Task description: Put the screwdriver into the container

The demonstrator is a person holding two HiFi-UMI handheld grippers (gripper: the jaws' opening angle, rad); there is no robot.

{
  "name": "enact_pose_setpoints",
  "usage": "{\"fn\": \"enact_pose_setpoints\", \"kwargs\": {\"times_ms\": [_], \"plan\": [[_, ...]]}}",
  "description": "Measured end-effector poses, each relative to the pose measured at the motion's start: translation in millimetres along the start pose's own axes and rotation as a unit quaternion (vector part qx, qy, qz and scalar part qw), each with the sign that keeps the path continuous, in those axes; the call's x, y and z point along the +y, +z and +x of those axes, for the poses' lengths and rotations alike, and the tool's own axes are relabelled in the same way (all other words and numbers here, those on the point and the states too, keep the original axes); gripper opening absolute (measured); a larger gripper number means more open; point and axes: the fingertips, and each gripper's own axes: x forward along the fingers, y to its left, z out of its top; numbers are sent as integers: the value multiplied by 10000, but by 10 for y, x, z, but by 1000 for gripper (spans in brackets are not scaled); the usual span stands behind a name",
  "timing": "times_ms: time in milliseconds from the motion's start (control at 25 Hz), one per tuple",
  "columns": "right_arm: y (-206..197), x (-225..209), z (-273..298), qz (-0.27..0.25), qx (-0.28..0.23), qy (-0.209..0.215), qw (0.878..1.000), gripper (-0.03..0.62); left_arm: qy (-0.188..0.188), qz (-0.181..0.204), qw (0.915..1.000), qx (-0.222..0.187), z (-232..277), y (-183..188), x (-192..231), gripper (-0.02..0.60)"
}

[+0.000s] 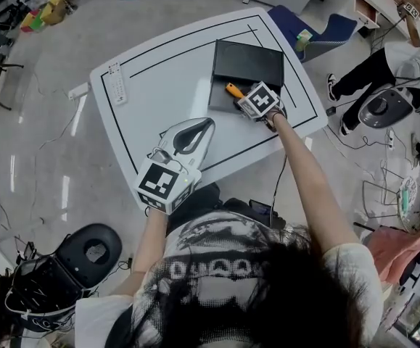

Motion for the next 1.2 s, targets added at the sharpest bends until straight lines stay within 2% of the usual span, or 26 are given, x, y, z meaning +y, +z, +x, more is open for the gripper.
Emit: {"fn": "enact_pose_setpoints", "kwargs": {"times_ms": [200,360,640,920,1200], "plan": [[3,-14,8,189,-84,6,9998,124,-41,-10,10000,-3,11,-25,11,0],[23,11,-57,144,-158,-24,9998,127,-37,-26,10000,-4,-15,-42,-2,0],[282,96,-449,246,-893,-63,9957,127,-12,-22,10000,-1,-72,-1,-71,0],[511,246,-1125,345,-1963,-240,9797,123,19,1,10000,20,-98,-34,-188,0],[427,569,-1808,631,-2802,-327,9573,115,-16,52,10000,20,-145,-25,-392,0]]}}
